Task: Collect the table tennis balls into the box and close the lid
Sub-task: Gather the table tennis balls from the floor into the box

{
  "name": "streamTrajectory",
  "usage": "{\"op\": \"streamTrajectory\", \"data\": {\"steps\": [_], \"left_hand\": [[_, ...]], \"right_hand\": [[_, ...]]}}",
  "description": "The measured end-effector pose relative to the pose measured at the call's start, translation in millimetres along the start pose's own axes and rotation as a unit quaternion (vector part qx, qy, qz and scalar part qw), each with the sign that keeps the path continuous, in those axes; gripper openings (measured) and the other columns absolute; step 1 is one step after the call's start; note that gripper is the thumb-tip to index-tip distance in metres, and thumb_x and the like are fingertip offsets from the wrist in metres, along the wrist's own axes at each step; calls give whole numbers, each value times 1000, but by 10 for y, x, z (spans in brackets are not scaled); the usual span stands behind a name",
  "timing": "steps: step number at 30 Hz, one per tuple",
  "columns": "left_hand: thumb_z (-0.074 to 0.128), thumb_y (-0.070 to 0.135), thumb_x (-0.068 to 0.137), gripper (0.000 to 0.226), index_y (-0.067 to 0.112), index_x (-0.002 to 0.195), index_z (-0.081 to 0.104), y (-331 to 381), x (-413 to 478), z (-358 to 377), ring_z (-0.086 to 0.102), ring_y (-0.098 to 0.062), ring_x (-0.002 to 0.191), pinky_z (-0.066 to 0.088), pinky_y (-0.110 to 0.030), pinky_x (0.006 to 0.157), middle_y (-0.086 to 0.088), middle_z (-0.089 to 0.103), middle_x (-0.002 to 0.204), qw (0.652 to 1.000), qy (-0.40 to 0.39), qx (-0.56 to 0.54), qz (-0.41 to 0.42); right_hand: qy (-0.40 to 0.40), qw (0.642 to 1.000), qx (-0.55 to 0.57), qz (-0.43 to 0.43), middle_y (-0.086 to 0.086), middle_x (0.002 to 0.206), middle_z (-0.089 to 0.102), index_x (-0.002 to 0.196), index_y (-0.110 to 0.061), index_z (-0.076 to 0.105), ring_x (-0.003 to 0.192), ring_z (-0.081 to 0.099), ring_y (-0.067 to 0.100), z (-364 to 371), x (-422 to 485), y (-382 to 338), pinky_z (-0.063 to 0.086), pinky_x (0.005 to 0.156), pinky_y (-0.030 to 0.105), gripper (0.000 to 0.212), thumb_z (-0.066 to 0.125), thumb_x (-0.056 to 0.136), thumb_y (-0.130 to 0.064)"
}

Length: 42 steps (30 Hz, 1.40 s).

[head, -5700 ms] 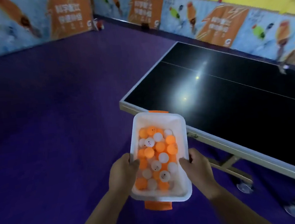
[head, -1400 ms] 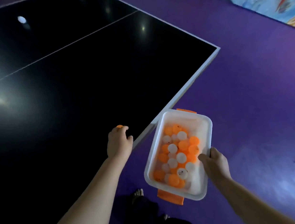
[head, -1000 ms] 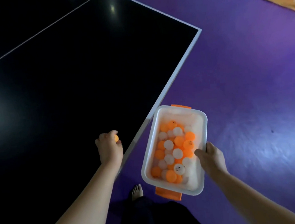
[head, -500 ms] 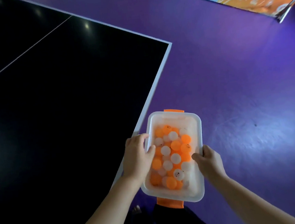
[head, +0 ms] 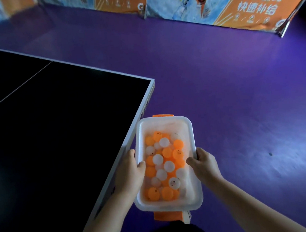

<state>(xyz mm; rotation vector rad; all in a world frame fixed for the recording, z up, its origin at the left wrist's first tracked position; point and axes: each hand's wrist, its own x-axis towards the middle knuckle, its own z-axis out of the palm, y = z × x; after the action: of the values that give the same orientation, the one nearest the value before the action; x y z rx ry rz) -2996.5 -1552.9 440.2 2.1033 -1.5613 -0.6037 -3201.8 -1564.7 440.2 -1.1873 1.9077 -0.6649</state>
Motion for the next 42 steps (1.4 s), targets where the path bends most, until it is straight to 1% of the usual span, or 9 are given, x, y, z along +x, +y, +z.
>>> {"op": "streamTrajectory", "data": {"steps": [6,10,14,22,25,30,36,39,42], "left_hand": [[58,24,88,31,15,118,54,786,679,455,62,-11,73,38,-10,51,-3,64,93,999,27,-33,-21],[58,24,88,37,17,124,53,1189,1125,610,63,-11,76,41,-13,53,-2,66,93,996,43,-58,-58],[60,20,87,28,16,114,57,1523,1681,688,54,-3,59,33,-12,47,5,57,74,993,65,-69,-67],[58,22,86,24,19,110,58,2106,3291,896,60,-6,65,40,-16,51,6,62,80,991,74,-94,-67],[57,25,86,39,19,124,54,2332,3959,939,64,-14,87,52,-26,68,1,66,103,988,48,-117,-83],[56,24,89,52,16,139,43,2732,4966,987,56,-22,114,44,-26,80,-5,56,132,987,39,-133,-83],[56,21,88,46,17,133,48,2935,5908,1160,60,-14,92,46,-23,65,1,63,110,984,29,-146,-97],[56,22,88,53,16,139,42,3020,6406,1243,59,-20,107,46,-26,74,-4,58,128,981,39,-138,-130],[56,20,88,55,15,140,41,3157,6956,1316,58,-17,98,45,-25,71,-5,57,130,978,62,-133,-149]], "right_hand": [[-50,998,-30,-21,3,70,56,71,-10,48,61,49,15,-659,1108,-215,40,52,28,15,61,78,-13],[-78,995,-40,-39,7,73,58,78,2,51,62,50,17,-885,1821,-381,42,53,31,18,60,76,-14],[-97,993,-36,-56,13,80,65,79,0,53,65,56,19,-976,2488,-625,48,56,33,17,61,77,-15],[-89,992,-50,-81,12,85,66,87,-1,57,73,63,26,-1109,4011,-1329,55,61,37,16,61,80,-16],[-78,992,-59,-74,8,80,64,80,-5,55,70,62,22,-1180,4582,-1679,55,61,36,12,61,80,-15],[-64,992,-71,-78,9,82,65,80,-6,56,68,58,19,-1254,5494,-2168,54,62,36,11,61,79,-16],[-78,991,-75,-73,13,86,66,83,-2,56,74,62,28,-1165,6501,-2535,57,67,45,16,61,77,-16],[-109,987,-86,-82,11,77,60,83,2,53,66,53,27,-1060,7093,-2747,47,57,39,21,60,76,-15],[-140,981,-87,-105,16,82,63,86,1,55,67,51,20,-949,7753,-3020,44,58,34,21,60,75,-16]]}}
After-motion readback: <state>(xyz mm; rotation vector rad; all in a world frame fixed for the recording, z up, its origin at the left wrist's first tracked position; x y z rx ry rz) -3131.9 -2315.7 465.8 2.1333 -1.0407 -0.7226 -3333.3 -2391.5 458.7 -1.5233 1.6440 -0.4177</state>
